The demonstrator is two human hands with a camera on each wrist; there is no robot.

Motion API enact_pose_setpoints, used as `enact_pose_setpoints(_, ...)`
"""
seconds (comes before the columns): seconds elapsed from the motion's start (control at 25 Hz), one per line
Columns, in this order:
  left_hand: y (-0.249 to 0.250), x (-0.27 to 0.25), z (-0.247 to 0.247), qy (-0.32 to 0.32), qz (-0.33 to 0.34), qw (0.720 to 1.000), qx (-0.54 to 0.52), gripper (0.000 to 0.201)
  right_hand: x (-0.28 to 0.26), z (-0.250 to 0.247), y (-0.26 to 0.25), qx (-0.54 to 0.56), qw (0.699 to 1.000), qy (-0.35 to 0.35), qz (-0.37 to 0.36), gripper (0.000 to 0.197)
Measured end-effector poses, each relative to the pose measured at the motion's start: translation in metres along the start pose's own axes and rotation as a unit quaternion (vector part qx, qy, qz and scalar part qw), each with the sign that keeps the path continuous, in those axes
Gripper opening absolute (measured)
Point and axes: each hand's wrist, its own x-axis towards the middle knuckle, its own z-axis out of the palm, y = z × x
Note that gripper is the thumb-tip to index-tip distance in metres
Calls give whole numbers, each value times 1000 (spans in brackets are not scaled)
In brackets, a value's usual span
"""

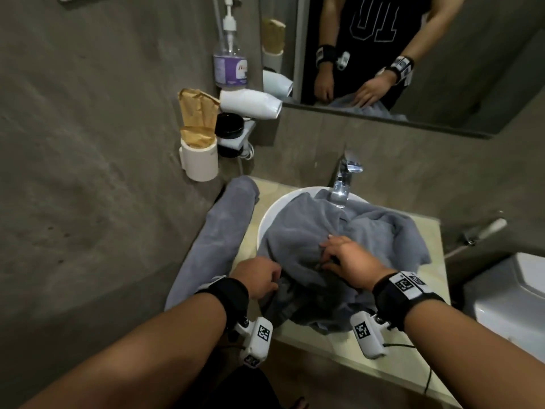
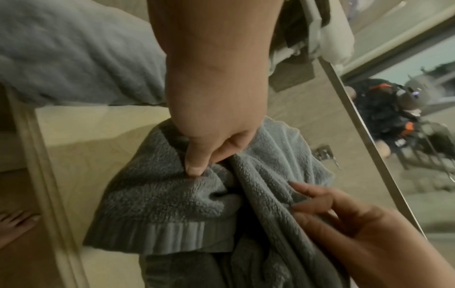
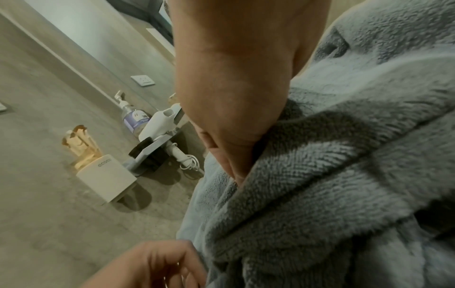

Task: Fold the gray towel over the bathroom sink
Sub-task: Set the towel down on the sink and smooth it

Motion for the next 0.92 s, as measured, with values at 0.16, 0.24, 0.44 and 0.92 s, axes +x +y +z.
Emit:
enact_pose_setpoints(0.16,12,1,-34,6,11,1000,-21,12,-11,-23,-4,91,985,142,23,10)
enact_pose_setpoints(0.24,20,4,-50,-5,19,998,-52,28,-12,-46,0,101,972,199,73,10)
enact_pose_setpoints(0.44,58,1,-24,-141,19,988,56,61,-14,-96,10,107,948,258,155,10)
enact_pose_setpoints(0.92,56,14,-96,23,57,989,-133,11,-24,-74,-3,72,982,146,98,49)
